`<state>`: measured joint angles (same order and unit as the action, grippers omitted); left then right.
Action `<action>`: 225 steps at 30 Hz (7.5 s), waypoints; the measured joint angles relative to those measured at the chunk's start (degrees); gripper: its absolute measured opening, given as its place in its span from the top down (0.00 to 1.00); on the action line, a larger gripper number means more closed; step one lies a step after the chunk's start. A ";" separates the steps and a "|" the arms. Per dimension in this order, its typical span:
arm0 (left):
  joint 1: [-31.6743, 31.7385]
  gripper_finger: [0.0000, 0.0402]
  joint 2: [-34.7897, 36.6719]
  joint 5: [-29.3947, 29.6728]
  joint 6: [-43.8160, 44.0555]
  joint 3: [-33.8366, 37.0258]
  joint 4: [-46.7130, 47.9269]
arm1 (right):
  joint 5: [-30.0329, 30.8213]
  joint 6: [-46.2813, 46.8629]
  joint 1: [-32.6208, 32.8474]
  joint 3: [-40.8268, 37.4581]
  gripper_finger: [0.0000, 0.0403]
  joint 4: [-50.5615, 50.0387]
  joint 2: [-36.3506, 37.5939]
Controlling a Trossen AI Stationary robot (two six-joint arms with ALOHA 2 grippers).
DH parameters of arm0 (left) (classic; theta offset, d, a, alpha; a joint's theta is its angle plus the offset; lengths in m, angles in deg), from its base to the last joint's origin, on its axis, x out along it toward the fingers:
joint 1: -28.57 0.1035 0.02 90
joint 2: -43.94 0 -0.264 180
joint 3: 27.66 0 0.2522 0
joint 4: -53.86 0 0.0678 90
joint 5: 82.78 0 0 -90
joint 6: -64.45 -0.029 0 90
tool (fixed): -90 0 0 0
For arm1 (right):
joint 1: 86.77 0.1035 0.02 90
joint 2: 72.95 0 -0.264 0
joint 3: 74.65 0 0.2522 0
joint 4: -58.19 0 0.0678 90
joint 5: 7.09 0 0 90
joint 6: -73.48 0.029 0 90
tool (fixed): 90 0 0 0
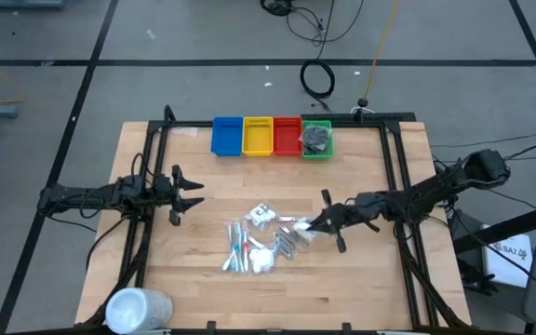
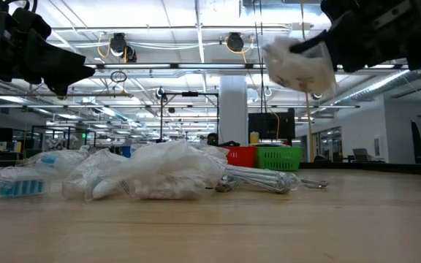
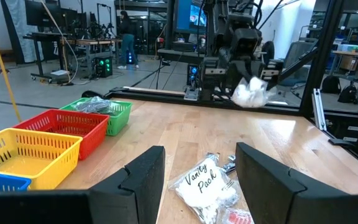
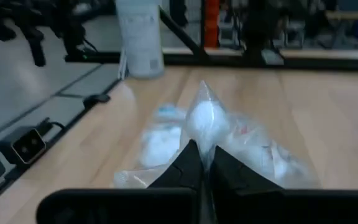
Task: Pick & Place Travel size toiletries
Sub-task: Put the cotton pack into the red bin
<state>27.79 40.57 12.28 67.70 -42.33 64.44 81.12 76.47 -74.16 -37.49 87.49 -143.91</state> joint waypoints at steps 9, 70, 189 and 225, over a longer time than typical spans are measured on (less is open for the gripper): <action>0.00 0.52 0.00 0.00 0.00 0.00 -0.02 | 0.06 -2.74 -7.81 1.35 1.00 6.01 -0.54; 0.00 0.52 -0.01 0.50 0.00 0.00 0.00 | -1.04 7.25 -48.17 31.26 0.99 1.15 -38.60; 0.00 0.52 -0.01 0.55 0.00 0.00 0.00 | 6.32 0.74 -12.22 1.73 0.97 -31.23 34.60; 0.00 0.52 -0.01 0.57 0.00 0.00 0.00 | 6.06 0.78 -9.11 -20.19 1.00 -35.54 67.17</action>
<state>27.79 40.56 12.85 67.70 -42.33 64.44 87.18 77.25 -83.27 -57.68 51.95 -76.74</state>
